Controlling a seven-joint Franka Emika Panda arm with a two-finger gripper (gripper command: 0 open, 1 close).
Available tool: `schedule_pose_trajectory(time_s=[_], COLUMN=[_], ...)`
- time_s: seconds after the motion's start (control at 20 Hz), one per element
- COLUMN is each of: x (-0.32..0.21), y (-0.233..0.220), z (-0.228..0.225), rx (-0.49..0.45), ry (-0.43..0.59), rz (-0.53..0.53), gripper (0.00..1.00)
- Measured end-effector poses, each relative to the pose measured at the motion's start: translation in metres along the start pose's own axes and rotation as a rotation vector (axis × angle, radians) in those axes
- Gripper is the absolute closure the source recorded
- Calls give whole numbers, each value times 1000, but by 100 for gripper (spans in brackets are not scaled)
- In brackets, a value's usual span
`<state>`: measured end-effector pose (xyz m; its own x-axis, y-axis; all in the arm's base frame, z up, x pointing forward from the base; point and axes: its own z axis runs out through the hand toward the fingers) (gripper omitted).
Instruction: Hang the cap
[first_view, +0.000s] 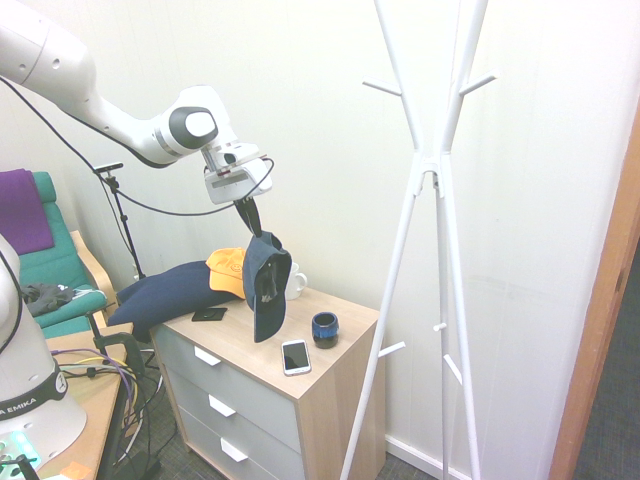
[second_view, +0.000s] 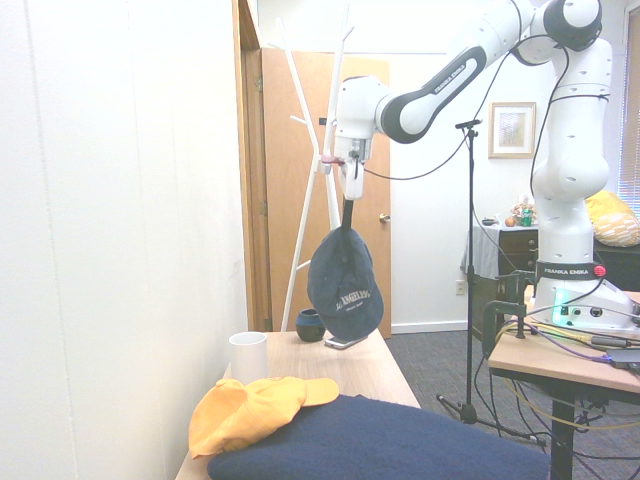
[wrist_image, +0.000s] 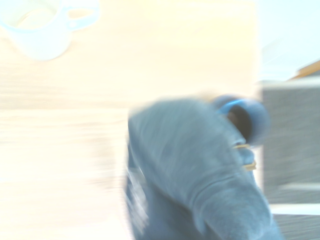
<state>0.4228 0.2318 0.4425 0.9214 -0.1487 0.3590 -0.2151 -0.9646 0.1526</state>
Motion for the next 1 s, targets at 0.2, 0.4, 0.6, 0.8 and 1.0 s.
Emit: schedule_pose_trajectory(time_s=[0.2, 0.4, 0.6, 0.8, 1.0], x=[40, 89, 134, 178, 222], y=[36, 69, 109, 154, 193], z=[-93, -179, -255, -300, -311], rx=[-94, -161, -216, -246, -244], ry=[212, 417, 562, 626, 635], rz=[32, 98, 199, 282, 351], gripper=[100, 100, 100, 100, 100])
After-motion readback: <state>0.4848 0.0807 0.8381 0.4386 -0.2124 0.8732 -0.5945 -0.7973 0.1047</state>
